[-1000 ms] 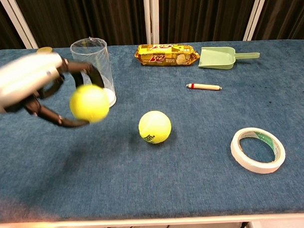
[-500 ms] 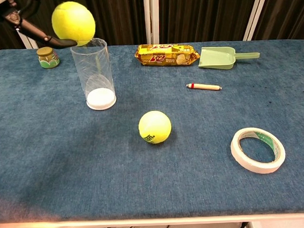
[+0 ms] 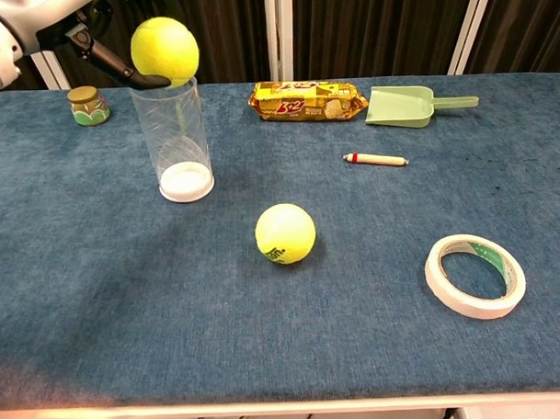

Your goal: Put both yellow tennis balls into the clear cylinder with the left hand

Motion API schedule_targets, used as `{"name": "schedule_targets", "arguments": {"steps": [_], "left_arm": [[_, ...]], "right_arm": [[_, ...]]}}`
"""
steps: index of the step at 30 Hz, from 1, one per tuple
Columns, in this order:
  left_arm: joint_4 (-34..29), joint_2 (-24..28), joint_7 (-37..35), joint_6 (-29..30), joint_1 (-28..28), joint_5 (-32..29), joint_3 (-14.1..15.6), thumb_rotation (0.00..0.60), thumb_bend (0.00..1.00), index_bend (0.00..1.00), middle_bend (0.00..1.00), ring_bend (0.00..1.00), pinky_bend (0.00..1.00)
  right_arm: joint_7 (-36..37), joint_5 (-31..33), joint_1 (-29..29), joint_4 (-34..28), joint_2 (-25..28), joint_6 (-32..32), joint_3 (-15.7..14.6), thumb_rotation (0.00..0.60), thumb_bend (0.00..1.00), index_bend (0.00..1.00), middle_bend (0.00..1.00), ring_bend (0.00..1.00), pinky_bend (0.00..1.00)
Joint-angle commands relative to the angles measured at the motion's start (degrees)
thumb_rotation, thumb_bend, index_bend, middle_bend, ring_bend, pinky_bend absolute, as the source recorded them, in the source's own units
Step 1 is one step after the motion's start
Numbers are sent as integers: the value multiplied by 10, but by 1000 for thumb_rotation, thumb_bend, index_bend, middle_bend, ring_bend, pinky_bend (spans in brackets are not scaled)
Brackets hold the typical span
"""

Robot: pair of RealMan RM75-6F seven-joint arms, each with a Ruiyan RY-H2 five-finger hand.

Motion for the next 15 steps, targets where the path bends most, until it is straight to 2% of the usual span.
{"name": "schedule_targets", "arguments": {"steps": [1,5,8,11,15], "left_arm": [[7,-2,4,-6,-3,-7,4,600,261,518,528,486,758],[10,2,-7,-5,-4,-1,14,600,251,234,280,228,545],[13,4,-17,8,-3,8,15,600,243,109,139,91,408],[12,4,-27,22,-2,14,15,600,243,83,98,52,344],[4,11,-28,23,-2,16,20,600,242,84,98,51,322]], "right_arm": [[1,-1,-1,1,0,1,-1,600,240,0,0,0,0],[4,-1,-2,2,1,3,0,600,240,0,0,0,0],[5,-1,-2,3,1,3,1,600,240,0,0,0,0],[5,0,-1,3,1,1,0,600,240,0,0,0,0],[2,-1,0,1,0,0,0,600,240,0,0,0,0]]}}
